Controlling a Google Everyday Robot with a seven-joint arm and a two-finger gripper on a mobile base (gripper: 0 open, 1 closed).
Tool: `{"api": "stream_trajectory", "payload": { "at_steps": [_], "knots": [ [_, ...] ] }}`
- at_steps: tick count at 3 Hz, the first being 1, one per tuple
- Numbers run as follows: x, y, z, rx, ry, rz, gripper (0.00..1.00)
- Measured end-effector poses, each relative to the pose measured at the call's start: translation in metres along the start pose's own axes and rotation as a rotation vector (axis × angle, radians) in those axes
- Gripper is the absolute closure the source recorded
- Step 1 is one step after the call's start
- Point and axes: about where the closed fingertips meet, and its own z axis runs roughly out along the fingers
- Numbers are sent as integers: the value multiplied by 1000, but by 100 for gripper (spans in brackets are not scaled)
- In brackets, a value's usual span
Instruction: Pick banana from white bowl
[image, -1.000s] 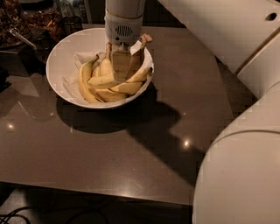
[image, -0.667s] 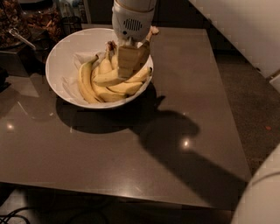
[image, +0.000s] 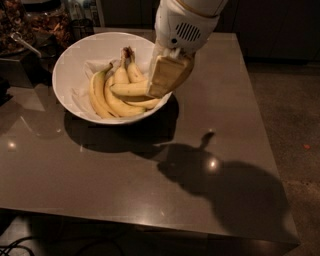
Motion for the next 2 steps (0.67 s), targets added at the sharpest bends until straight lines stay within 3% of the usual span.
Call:
{"api": "stream_trajectory", "payload": {
  "at_steps": [2],
  "knots": [
    [12,56,-22,58,-124,59,100]
  ]
}}
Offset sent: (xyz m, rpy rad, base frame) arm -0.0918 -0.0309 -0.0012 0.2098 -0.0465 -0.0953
